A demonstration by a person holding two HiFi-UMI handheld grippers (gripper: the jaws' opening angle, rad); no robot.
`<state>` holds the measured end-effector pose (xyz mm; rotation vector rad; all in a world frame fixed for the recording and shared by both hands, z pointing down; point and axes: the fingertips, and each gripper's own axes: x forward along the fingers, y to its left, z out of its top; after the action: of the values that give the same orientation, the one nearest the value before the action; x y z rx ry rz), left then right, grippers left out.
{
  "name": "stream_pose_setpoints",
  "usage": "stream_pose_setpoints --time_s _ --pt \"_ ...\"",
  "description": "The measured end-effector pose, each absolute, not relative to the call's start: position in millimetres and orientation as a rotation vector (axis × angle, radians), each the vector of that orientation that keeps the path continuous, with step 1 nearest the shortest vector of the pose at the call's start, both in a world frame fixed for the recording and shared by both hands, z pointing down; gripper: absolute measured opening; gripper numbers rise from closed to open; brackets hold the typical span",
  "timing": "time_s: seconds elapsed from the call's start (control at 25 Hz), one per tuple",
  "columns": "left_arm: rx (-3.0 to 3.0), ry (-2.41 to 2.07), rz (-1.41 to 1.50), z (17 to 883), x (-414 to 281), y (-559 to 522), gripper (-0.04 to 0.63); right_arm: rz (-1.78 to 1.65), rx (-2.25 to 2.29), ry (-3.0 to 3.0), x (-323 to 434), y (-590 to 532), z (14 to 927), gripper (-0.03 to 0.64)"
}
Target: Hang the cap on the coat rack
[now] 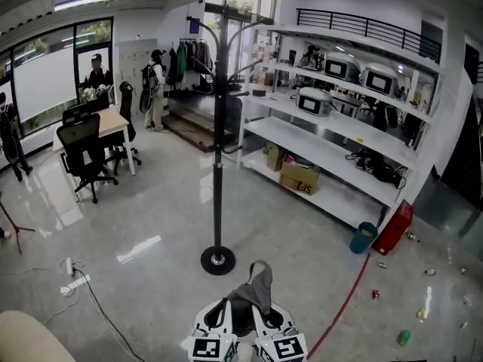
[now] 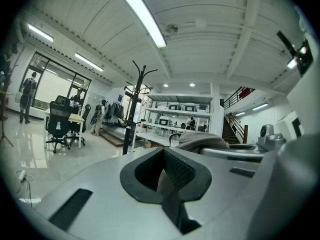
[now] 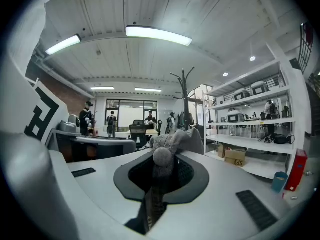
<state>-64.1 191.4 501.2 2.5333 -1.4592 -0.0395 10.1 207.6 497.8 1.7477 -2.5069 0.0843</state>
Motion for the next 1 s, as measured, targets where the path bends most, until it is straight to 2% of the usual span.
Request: stream_pose_setpoints --time_s 1.0 --pt "2.526 -1.541 -0.045 486.3 -30.5 76.8 0.002 0.020 1.683 -2.557 41.5 87.0 480.7 0.032"
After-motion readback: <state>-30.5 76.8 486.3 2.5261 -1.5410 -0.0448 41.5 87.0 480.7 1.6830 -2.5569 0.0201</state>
